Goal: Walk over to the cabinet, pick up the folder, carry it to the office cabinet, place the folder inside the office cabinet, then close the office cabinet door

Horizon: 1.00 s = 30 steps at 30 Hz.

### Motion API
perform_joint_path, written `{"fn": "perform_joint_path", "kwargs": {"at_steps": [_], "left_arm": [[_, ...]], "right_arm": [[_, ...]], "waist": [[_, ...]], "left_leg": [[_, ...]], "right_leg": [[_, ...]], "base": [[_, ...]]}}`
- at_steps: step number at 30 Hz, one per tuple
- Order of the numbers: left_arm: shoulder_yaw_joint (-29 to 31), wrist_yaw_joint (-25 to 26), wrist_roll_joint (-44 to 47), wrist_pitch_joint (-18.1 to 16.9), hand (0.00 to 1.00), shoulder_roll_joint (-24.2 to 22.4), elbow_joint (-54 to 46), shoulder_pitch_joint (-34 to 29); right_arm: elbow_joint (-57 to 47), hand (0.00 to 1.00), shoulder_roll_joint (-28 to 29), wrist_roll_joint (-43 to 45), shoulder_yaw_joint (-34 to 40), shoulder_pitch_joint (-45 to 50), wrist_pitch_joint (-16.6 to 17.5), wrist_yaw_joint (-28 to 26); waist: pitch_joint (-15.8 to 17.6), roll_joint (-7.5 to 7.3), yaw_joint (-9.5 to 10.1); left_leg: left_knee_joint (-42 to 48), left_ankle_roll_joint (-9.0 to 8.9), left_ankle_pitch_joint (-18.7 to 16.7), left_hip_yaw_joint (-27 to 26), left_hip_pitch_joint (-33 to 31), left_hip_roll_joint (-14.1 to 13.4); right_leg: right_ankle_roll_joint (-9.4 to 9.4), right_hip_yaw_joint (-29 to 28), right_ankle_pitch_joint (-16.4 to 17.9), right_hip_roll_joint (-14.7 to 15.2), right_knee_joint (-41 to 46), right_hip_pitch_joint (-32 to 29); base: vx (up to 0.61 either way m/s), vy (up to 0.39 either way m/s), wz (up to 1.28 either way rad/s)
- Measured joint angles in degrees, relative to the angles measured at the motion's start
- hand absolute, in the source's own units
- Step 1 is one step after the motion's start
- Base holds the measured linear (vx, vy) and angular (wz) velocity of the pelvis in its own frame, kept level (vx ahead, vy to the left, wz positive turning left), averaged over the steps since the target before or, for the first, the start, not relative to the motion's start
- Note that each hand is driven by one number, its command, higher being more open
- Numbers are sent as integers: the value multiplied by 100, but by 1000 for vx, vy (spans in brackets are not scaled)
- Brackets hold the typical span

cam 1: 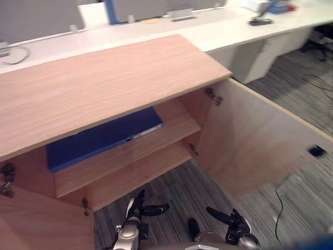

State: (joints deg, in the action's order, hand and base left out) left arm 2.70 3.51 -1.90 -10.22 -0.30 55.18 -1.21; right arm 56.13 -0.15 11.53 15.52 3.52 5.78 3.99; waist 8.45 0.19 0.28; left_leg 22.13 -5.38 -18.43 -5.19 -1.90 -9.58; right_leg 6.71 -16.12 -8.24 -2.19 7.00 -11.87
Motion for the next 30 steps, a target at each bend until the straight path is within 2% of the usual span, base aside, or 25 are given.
{"fn": "perform_joint_path", "kwargs": {"at_steps": [1, 2, 3, 4, 5, 6, 7, 8, 9, 10, 11, 12, 13, 14, 16, 18, 23, 30], "left_arm": [[54, 10, 121, -24, 100, -21, 23, -61], [108, 11, 159, -30, 100, -21, 23, -63], [145, 41, 275, -22, 100, -24, 63, -37], [177, 71, 336, -24, 100, -32, 76, -41], [310, 129, 428, -39, 100, -45, 81, -94], [449, 167, 543, -53, 100, -29, 81, -172], [568, 197, 650, -62, 100, 12, 82, -257], [628, 227, 671, -68, 100, 78, 80, -305], [673, 231, 687, -72, 100, 144, 79, -308], [778, 228, 694, -55, 100, 47, 260, -289], [775, 221, 695, -62, 100, -18, 285, -309], [775, 222, 695, -65, 100, -54, 302, -316], [760, 208, 696, -88, 100, -63, 376, -315], [756, 210, 696, -88, 100, -64, 400, -311], [717, 183, 701, -86, 100, -44, 516, -298], [683, 148, 695, -85, 100, -45, 517, -298], [469, 81, 676, -86, 100, 95, 493, -308], [425, -104, 576, -87, 100, 494, 461, -589]], "right_arm": [[-71, 100, -3, 16, 5, -29, 20, 13], [-78, 100, -1, 35, 8, -32, 20, 5], [-83, 100, -36, 116, 63, 17, 19, 27], [-87, 100, -54, 162, 119, 68, 21, 35], [-161, 100, -86, 312, 225, 215, 24, 41], [-252, 100, -76, 429, 253, 317, 102, 54], [-294, 100, -34, 437, 254, 440, 186, 72], [-287, 100, 30, 436, 239, 545, 196, 77], [-280, 100, 100, 437, 240, 608, 193, 84], [-248, 100, 87, 512, 382, 617, 183, 94], [-244, 100, 35, 524, 414, 610, 187, 134], [-231, 100, -2, 564, 433, 586, 187, 138], [-104, 100, -54, 666, 450, 449, 192, 135], [-95, 100, -72, 670, 463, 425, 193, 140], [-74, 100, -161, 667, 473, 316, 195, 169], [-97, 100, -248, 665, 532, 269, 195, 182], [-596, 100, -572, 657, 592, 57, 210, 270], [-1147, 100, -1114, 589, 574, -961, 233, 364]], "waist": [[75, 38, 110], [106, -7, 107], [156, 8, 78], [186, 61, 76], [181, 182, 62], [128, 244, 59], [73, 152, 61], [-32, -25, 57], [-122, -208, 59], [-225, -27, 45], [-296, 62, 52], [-323, 107, 66], [-382, 147, 89], [-411, 160, 86], [-531, 158, 43], [-552, 108, -66], [-654, 139, -72], [-770, 153, -43]], "left_leg": [[-7, 34, 98, -498, 14, -133], [-2, 41, 124, -680, 71, -120], [2, 32, 181, -887, 183, -158], [8, 10, 193, -953, 254, -225], [-2, -39, 220, -1062, 361, -415], [-73, -135, 269, -1130, 448, -591], [-243, -213, 331, -1176, 567, -641], [-343, -354, 383, -1175, 579, -598], [-404, -460, 416, -1158, 575, -521], [-686, -551, 497, -855, 628, -627], [-945, -509, 540, -830, 701, -591], [-1131, -441, 596, -800, 756, -556], [-1485, -310, 738, -695, 895, -558], [-1528, -304, 777, -679, 890, -561], [-1723, -281, 1130, -629, 892, -594], [-1771, -288, 1228, -625, 935, -608], [-1827, -338, 1269, -515, 964, -514], [-1955, -230, 1374, -194, 689, -273]], "right_leg": [[-66, 586, -300, 75, -197, -118], [-256, 1241, -77, 203, 113, -217], [-700, 2165, 405, 504, 905, -362], [-825, 2453, 656, 639, 1357, -412], [-862, 2662, 1045, 815, 2169, -397], [-797, 2658, 1316, 982, 2661, -339], [-609, 2604, 1507, 1286, 2789, -140], [-224, 2509, 1733, 1482, 2535, 67], [182, 2411, 2000, 1533, 2163, 214], [37, 2490, 1964, 1170, 1897, 219], [-63, 2457, 1850, 986, 1675, 258], [-134, 2421, 1773, 861, 1535, 280], [-264, 2308, 1559, 552, 1172, 306], [-305, 2305, 1512, 497, 1097, 306], [-453, 2234, 1283, 219, 723, 353], [-484, 2274, 1225, 183, 572, 490], [-445, 2316, 1105, 232, 333, 667], [-358, 2475, 673, 445, -204, 721]], "base": [[-379, 33, -188], [-336, -14, -152], [-174, -22, -83], [-227, -48, -72], [-176, -148, -57], [-189, -276, -62], [-59, -300, -44], [4, -284, -27], [46, -375, -20], [85, -380, -30], [80, -325, -40], [84, -160, -72], [56, -108, -62], [94, -116, -68], [114, -91, -34], [115, -59, 1], [63, 27, 10], [-78, 67, 16]]}}
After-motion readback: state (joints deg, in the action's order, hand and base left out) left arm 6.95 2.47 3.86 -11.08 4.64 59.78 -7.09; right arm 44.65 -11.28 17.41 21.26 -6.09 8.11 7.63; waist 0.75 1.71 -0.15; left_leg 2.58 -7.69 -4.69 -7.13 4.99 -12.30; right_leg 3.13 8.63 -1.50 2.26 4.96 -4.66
